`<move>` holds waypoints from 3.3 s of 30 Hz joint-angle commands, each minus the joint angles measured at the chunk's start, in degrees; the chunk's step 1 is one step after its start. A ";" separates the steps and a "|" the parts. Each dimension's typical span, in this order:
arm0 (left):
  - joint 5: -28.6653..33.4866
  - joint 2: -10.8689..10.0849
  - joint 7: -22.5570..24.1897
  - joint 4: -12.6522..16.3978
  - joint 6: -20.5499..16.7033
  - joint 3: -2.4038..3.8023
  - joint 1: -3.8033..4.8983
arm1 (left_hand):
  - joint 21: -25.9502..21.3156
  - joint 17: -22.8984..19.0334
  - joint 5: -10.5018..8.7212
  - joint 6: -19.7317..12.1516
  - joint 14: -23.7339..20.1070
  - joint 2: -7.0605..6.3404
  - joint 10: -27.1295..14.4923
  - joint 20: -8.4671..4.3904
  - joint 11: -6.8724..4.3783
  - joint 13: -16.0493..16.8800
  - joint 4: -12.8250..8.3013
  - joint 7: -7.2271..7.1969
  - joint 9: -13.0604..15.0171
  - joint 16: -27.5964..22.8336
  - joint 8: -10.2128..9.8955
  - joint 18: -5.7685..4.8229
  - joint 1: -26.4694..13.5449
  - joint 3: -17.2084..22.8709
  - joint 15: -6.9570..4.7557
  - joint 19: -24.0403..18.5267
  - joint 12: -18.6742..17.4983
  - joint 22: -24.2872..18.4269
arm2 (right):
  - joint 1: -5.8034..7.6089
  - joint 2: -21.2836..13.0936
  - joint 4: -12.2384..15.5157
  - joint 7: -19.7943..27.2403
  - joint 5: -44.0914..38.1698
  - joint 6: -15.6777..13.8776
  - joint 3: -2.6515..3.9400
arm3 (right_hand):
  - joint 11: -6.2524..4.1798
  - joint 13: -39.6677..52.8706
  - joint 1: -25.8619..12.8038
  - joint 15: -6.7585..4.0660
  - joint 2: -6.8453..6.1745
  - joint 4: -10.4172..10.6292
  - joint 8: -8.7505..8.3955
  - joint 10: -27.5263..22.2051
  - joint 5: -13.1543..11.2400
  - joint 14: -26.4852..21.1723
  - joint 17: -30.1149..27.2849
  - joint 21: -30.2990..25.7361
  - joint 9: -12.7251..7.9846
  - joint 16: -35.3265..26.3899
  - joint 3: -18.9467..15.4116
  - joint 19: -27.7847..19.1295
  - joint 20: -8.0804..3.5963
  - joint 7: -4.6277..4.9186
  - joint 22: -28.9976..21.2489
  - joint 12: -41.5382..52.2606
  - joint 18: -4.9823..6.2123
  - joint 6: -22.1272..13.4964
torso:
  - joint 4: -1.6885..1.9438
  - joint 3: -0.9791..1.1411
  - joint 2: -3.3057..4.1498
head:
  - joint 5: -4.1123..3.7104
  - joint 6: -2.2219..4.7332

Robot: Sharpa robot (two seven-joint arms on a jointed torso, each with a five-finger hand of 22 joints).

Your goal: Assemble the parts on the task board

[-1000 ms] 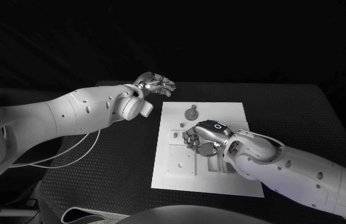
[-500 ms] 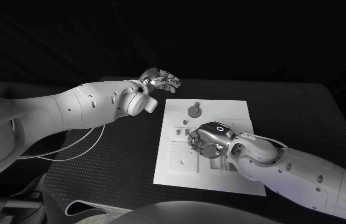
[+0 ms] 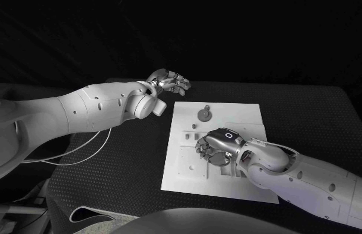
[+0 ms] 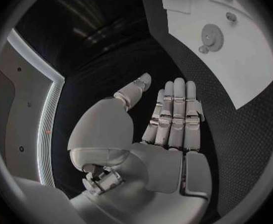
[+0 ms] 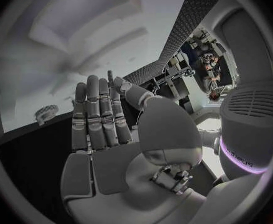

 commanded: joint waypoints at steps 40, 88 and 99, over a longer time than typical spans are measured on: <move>0.31 0.17 0.51 -0.09 0.14 0.07 0.16 | 0.24 0.29 0.40 -0.37 0.53 0.01 -0.24 -0.06 -0.23 -0.13 -0.05 -0.10 -0.05 -0.53 0.09 -0.20 -0.62 -0.39 0.03 0.33 0.08 -0.27 | -1.07 1.39 -2.13 -0.37 -3.08 3.28 -0.94 | 0.09 0.23 0.18 0.07 -0.07 0.10 0.21 0.41 -0.16 0.53 0.36 -0.17 0.22 -0.34 0.26 0.39 0.07 0.00 0.14 -0.55 1.19 0.23 | 0.01 0.03 -0.02 | 0.57 -0.65; 0.31 0.04 0.97 -1.15 0.29 0.05 0.24 | 0.22 0.51 0.37 -0.45 0.51 -0.05 -0.31 -0.04 -0.19 -0.21 -0.05 -0.07 -0.07 -0.81 0.14 -0.24 -0.68 -0.45 0.07 0.27 0.05 -0.49 | 4.28 -4.65 4.69 -1.77 2.11 -2.06 0.34 | 3.20 0.07 -2.89 1.38 -7.65 1.03 -4.07 -5.52 -0.18 -1.85 2.47 0.04 -1.72 -3.23 -0.84 -1.62 0.45 3.02 4.42 -5.03 0.88 -7.12 | -0.31 0.05 -0.20 | -1.35 1.63; 0.35 0.39 1.21 -2.36 0.34 0.04 0.22 | 0.24 0.60 0.37 -0.33 0.55 0.00 -0.23 -0.05 -0.23 -0.21 -0.04 -0.12 -0.04 -0.88 0.24 -0.24 -0.69 -0.47 0.07 0.29 0.10 -0.55 | 10.99 -10.62 7.65 -4.21 0.09 12.75 1.58 | 3.09 0.34 -4.44 0.46 -8.44 1.54 -3.97 -5.40 -0.19 0.11 4.07 0.98 -1.86 -1.64 -1.58 0.65 -0.05 2.61 5.41 -5.24 1.19 -7.17 | -0.31 0.03 -0.20 | -2.13 2.75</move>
